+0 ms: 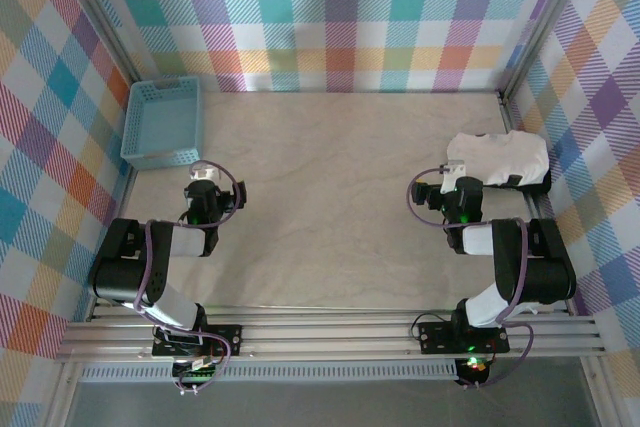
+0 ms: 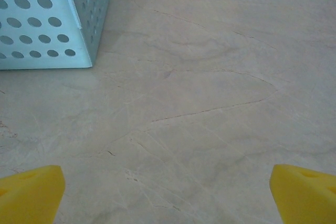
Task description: Fold the inside-out t-shirt
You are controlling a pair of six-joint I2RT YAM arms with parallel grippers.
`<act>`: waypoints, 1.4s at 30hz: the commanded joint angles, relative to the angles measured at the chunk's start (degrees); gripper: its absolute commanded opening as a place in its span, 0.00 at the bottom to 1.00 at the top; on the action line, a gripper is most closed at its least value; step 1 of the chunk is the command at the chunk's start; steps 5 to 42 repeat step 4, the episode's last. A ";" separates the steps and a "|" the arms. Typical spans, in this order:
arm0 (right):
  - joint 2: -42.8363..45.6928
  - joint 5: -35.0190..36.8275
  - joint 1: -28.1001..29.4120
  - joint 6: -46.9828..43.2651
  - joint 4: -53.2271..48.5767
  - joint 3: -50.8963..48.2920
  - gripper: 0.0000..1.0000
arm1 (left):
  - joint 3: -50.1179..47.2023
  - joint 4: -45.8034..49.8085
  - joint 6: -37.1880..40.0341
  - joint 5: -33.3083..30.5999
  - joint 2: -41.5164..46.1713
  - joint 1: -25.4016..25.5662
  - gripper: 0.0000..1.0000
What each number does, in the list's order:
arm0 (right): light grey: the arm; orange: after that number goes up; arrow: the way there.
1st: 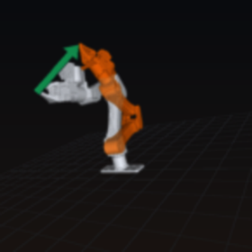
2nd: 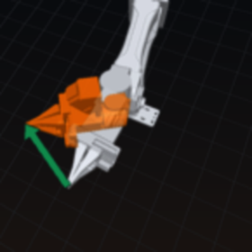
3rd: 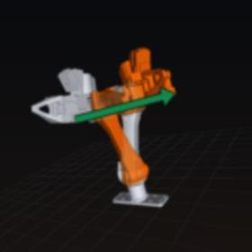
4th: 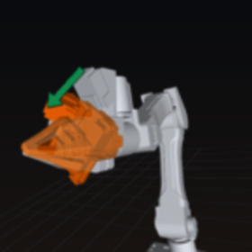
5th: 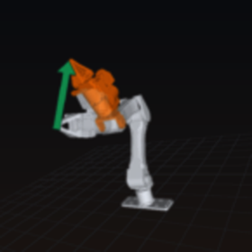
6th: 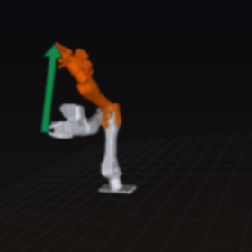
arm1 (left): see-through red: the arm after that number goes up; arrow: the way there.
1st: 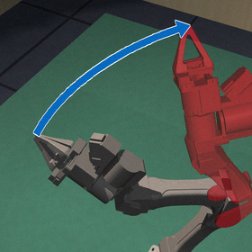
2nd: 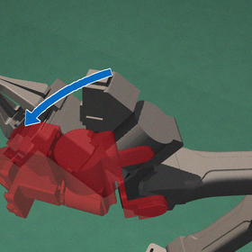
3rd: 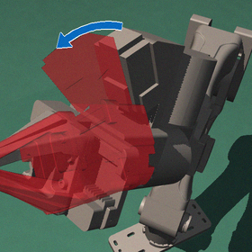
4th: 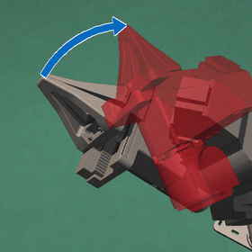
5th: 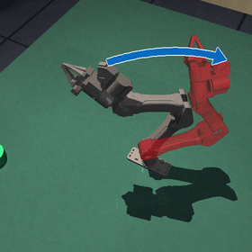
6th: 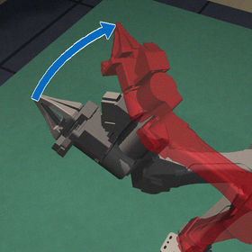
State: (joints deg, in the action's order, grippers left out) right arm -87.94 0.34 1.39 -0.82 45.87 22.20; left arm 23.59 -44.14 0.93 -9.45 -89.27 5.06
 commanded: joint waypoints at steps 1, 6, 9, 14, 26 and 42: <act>-0.12 -1.13 -0.44 0.73 1.77 1.36 1.00 | 0.27 -2.72 0.31 0.89 -0.36 -0.31 1.00; 0.05 -1.04 -0.44 0.73 2.16 1.05 1.00 | 0.25 -2.72 0.26 0.88 -0.38 -0.26 1.00; 0.05 -1.04 -0.44 0.73 2.16 1.05 1.00 | 0.25 -2.72 0.26 0.88 -0.38 -0.26 1.00; 0.05 -1.04 -0.44 0.73 2.16 1.05 1.00 | 0.25 -2.72 0.26 0.88 -0.38 -0.26 1.00; 0.05 -1.04 -0.44 0.73 2.16 1.05 1.00 | 0.25 -2.72 0.26 0.88 -0.38 -0.26 1.00; 0.05 -1.04 -0.44 0.73 2.16 1.05 1.00 | 0.25 -2.72 0.26 0.88 -0.38 -0.26 1.00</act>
